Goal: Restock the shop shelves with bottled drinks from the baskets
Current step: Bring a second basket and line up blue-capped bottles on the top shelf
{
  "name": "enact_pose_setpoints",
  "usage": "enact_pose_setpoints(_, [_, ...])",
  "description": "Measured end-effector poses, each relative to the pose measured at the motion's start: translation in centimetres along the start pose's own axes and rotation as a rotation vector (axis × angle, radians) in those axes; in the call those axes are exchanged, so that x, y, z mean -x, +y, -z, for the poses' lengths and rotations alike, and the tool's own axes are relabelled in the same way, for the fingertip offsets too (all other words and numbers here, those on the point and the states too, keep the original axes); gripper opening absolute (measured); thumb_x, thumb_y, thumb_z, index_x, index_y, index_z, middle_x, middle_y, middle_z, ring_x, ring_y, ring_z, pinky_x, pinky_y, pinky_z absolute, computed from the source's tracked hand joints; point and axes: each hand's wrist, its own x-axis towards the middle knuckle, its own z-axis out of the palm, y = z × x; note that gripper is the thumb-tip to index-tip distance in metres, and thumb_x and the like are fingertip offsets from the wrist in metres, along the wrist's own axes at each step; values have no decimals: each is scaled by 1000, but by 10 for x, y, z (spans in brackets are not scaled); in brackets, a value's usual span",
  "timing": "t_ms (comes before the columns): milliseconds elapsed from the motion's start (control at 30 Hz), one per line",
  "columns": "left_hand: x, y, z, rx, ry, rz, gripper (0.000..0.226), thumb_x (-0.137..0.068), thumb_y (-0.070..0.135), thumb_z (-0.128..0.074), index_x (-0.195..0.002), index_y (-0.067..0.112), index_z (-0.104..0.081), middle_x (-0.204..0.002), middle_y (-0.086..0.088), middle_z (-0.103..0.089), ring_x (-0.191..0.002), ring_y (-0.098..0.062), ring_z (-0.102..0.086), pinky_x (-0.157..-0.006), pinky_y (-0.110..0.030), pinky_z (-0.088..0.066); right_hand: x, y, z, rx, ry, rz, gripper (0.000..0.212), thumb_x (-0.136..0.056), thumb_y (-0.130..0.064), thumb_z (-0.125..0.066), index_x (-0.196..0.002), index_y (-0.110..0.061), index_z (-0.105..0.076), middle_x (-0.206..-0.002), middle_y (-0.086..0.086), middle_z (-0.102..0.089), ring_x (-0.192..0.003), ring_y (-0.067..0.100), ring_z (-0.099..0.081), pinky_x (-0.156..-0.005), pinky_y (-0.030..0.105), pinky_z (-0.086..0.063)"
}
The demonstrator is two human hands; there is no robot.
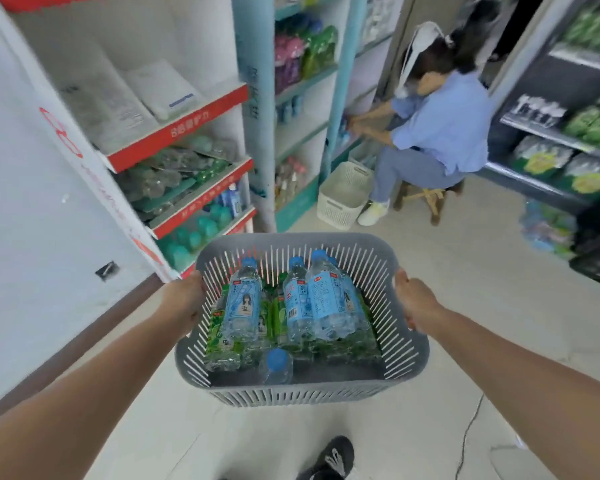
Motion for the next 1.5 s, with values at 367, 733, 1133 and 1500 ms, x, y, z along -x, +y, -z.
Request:
enact_pose_setpoints(367, [21, 134, -253, -49, -276, -97, 31, -100, 28, -39, -75, 12, -46, -61, -2, -38, -47, -14, -34, -36, -19, -28, -109, 108, 193, -155, 218, -121, 56, -102, -50, -17, -81, -6, -45, -61, 5, -36, -51, 17, -36, -47, 25, -27])
enact_pose_setpoints(733, [27, 283, -519, -116, -590, -124, 33, -100, 36, -44, -97, 5, -53, -70, -11, -49, -55, -19, -44, -53, -30, -36, -226, 189, 353, -348, 396, -382, 54, -100, -53, -18, -98, -6, -45, -65, 5, -35, -55, 16, -34, -48, 26, -26])
enact_pose_setpoints(1133, [95, 422, -803, -344, -785, -228, 35, -102, 35, -38, -72, 15, -40, -59, -3, -22, -49, -14, -17, -43, -19, -15, -359, 281, 537, -515, 542, -503, 53, -99, -55, -19, -65, -17, -31, -60, 5, -32, -51, 14, -32, -46, 25, -25])
enact_pose_setpoints(1500, [161, 537, -1062, -436, -873, -320, 40, -101, 39, -38, -76, 10, -48, -60, -4, -25, -48, -15, -20, -45, -22, -18, -491, 345, 744, -565, 606, -561, 53, -101, -49, -17, -97, -3, -45, -61, 5, -34, -51, 14, -34, -47, 25, -27])
